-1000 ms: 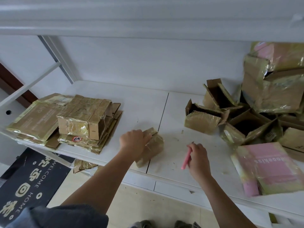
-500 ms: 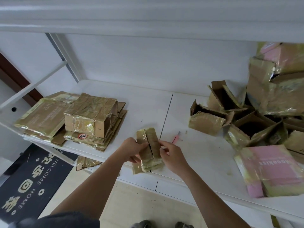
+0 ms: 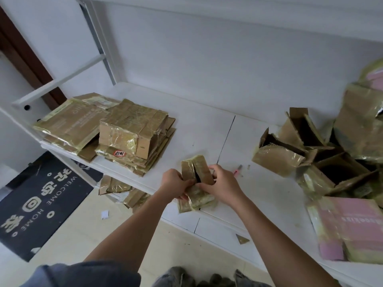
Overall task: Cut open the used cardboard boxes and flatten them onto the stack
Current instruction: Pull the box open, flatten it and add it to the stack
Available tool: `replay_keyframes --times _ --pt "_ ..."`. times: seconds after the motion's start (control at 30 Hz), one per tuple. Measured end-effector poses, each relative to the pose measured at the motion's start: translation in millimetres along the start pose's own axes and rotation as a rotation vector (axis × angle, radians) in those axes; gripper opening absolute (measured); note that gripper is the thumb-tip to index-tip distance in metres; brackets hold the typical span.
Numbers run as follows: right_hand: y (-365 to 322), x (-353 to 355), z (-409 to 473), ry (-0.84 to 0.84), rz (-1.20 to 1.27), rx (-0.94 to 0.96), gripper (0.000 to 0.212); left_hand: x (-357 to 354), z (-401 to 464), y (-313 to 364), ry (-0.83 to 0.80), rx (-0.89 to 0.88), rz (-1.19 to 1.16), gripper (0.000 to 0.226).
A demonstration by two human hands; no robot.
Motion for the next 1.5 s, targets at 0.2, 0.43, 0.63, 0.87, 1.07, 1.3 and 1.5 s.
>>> replay_keyframes --times 0.2,0.43,0.63,0.87,1.07,1.3,1.5 --pt "7.3 3.7 6.9 -0.073 0.172 -0.022 0.029 -1.1 2.8 -4.9 0.004 -0.010 -0.025 0.038" --pt "10.1 9.9 8.8 -0.218 0.258 0.013 0.054 -4.9 4.0 -3.5 0.004 -0.012 0.000 0.038" --pt "39.5 11.6 8.1 -0.195 0.418 -0.128 0.027 -2.0 2.0 -2.7 -0.002 -0.029 0.036 0.040" --pt "42.9 9.2 -4.4 0.198 0.199 -0.060 0.035 -4.5 -5.8 6.5 0.046 -0.059 0.073 0.033" --pt "36.0 4.4 -10.4 0.079 -0.107 0.112 0.033 -13.7 -13.2 20.6 0.264 -0.249 0.348 0.037" --pt "38.6 -2.6 -15.9 -0.051 0.117 -0.006 0.033 -25.1 -13.3 34.9 0.251 -0.213 0.440 0.059" --pt "42.5 -4.6 -12.7 -0.069 0.164 -0.016 0.028 -17.8 -6.5 35.6 0.165 -0.145 0.343 0.030"
Point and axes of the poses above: each hand's wrist, its own z-axis towards the middle knuckle, its own x-axis out of the back of the hand, y = z × x, the point moved 3 cm from there along z, towards the middle knuckle, and after that the axes turned 12 degrees about -z, right-handed, at the moved point
